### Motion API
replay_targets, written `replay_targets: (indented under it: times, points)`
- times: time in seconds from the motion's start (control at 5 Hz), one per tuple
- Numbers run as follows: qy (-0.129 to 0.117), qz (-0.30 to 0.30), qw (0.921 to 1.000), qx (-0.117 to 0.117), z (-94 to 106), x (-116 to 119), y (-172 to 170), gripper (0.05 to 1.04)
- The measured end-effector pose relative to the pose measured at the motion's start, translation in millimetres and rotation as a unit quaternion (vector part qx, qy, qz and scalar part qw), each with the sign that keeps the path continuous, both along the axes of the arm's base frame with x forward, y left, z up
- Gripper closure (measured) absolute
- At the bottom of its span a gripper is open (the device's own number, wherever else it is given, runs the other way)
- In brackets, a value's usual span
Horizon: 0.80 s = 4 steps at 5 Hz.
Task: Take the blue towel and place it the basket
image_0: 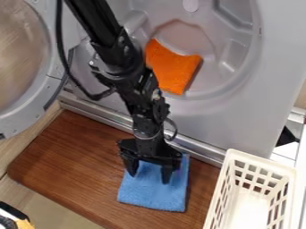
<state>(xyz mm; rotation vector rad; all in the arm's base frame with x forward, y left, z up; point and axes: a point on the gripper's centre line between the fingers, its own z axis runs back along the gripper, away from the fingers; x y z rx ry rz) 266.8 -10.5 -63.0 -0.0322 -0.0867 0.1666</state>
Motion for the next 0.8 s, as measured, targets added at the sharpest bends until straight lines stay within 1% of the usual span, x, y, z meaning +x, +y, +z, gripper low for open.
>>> replay_targets:
  times: [0.2, 0.4, 0.6, 0.8]
  points:
    - [-0.002, -0.002, 0.9999, -0.014, -14.3, 3.4, 0.9, 0.134]
    - [0.001, -0.008, 0.9998, -0.017, -16.8, 3.4, -1.4, 0.398]
    - [0.006, -0.019, 0.9998, -0.001, -18.1, 1.3, -3.3, 0.662]
    - [0.023, -0.018, 0.9995, 0.01, -16.4, -10.2, -5.1, 0.869]
